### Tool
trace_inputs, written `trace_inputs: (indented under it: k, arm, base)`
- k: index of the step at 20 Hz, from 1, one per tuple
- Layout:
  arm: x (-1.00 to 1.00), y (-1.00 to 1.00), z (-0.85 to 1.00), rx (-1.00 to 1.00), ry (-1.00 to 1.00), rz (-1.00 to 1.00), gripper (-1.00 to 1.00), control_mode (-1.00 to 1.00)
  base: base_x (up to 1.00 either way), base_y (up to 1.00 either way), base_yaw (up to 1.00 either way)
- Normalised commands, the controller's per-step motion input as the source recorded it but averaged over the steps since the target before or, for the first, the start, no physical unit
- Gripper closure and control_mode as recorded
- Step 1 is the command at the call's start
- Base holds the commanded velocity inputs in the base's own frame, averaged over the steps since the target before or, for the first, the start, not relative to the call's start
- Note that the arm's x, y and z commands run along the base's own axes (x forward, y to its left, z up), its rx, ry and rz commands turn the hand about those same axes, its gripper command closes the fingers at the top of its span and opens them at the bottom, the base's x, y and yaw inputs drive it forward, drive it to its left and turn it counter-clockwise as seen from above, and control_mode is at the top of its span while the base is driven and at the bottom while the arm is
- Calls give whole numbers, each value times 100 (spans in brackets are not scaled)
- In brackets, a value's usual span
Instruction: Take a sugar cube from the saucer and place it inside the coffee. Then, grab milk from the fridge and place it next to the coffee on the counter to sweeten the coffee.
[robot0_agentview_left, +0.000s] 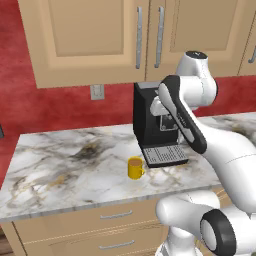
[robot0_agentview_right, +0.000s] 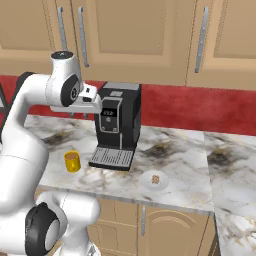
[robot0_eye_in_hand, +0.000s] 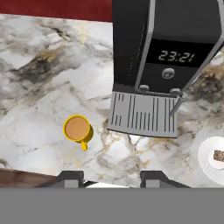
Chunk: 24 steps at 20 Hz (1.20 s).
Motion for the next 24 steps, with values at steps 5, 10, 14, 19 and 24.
trace_inputs:
  k: [5,10,14,19,24]
  arm:
    - [-45,-11,-19,0,-13,0,-100,-100]
    - [-90,-100,-73,8,-12,-20,-100,-100]
    - [-23,-100,-69,10,4,-30,-100,-100]
    - [43,-100,-75,11,32,-33,-100,-100]
    - [82,-100,-79,10,32,-23,-100,-100]
  base:
    - [0,0,0]
    - [0,0,0]
    - [0,0,0]
    - [0,0,0]
    - [0,0,0]
